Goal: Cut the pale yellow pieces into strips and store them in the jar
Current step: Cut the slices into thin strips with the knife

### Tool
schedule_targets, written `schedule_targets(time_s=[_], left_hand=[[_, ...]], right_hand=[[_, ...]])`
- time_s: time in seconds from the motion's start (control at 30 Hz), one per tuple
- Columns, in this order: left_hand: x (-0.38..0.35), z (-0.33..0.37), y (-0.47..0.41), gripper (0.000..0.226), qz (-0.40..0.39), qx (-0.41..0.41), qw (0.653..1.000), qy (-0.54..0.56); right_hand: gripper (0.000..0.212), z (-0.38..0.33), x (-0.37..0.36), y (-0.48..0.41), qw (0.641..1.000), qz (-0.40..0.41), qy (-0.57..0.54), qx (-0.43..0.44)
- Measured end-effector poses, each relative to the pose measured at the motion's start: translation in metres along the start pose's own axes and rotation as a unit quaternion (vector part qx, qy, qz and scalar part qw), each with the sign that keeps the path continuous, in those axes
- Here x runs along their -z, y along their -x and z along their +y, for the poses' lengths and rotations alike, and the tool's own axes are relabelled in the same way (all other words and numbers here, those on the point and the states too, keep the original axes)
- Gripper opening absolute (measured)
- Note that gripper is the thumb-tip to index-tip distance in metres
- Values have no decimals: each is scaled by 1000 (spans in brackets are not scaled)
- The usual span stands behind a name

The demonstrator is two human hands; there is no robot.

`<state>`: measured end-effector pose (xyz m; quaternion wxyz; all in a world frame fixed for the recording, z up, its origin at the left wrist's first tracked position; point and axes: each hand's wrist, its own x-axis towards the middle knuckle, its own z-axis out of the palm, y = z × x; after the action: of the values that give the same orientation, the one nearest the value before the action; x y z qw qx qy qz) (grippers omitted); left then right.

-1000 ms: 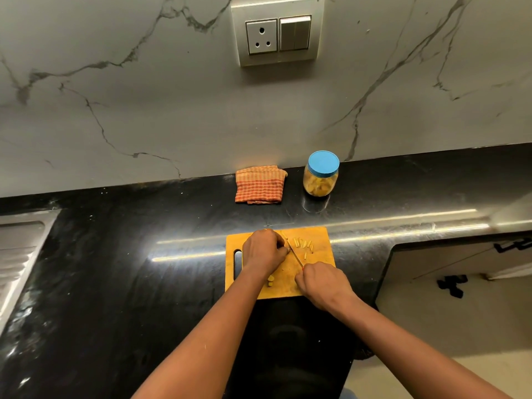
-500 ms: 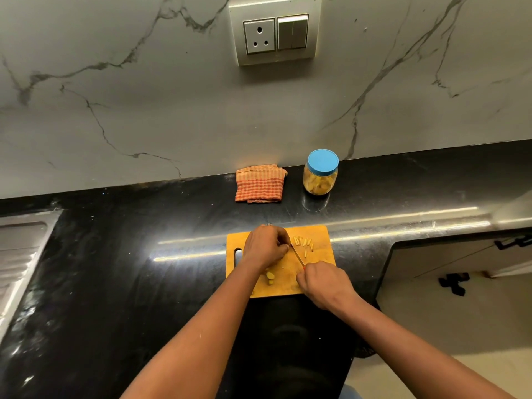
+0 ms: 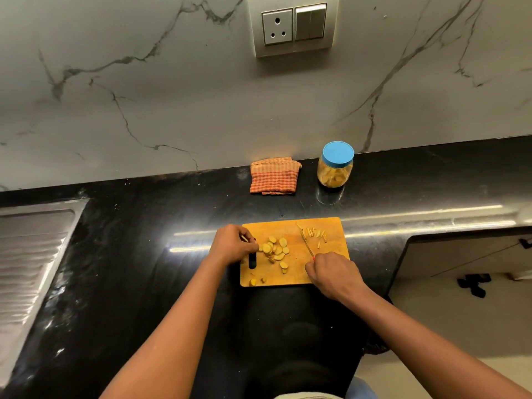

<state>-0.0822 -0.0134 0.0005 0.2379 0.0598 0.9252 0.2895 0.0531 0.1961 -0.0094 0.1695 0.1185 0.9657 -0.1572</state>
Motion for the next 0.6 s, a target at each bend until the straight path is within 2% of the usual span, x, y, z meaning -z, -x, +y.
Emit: schedule_targets(time_s=[0.17,0.4,0.6], left_hand=[[-5,-12,16,4,-139,38,989,-17],[-4,-12,16,10,-172,27,983,-59],[3,-11,13,11,-179,21,982,-49]], right_hand=[[39,0,-1,6,1000,-3,0,4],[39,-1,-3,8,1000,-1,-8,2],[37,0,1,7,1000,1,0,6]])
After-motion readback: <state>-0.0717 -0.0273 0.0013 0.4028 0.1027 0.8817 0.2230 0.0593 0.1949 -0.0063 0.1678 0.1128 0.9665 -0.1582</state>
